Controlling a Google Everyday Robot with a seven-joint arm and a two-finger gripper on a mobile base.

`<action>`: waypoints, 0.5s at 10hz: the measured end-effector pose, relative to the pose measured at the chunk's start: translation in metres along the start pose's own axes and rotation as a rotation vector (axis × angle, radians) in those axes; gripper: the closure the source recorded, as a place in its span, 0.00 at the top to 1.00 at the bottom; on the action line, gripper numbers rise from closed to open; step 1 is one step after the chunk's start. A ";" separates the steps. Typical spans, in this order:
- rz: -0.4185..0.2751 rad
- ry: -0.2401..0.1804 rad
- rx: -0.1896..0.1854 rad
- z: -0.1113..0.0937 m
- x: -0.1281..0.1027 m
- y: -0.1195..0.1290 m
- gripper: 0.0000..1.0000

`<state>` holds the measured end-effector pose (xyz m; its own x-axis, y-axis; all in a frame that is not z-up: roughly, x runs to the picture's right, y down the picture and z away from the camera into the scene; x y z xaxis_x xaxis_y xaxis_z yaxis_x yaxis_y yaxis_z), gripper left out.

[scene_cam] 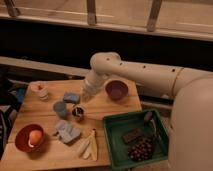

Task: Place fork in table surface

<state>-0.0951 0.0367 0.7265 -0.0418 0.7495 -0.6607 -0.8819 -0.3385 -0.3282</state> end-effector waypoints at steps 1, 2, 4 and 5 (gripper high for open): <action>-0.004 -0.032 -0.017 -0.015 -0.004 0.004 0.00; 0.000 -0.054 -0.029 -0.023 -0.007 0.004 0.00; 0.042 -0.074 -0.044 -0.028 -0.016 -0.006 0.00; 0.071 -0.071 -0.047 -0.020 -0.020 -0.012 0.00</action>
<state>-0.0741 0.0143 0.7303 -0.1374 0.7605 -0.6346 -0.8524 -0.4171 -0.3153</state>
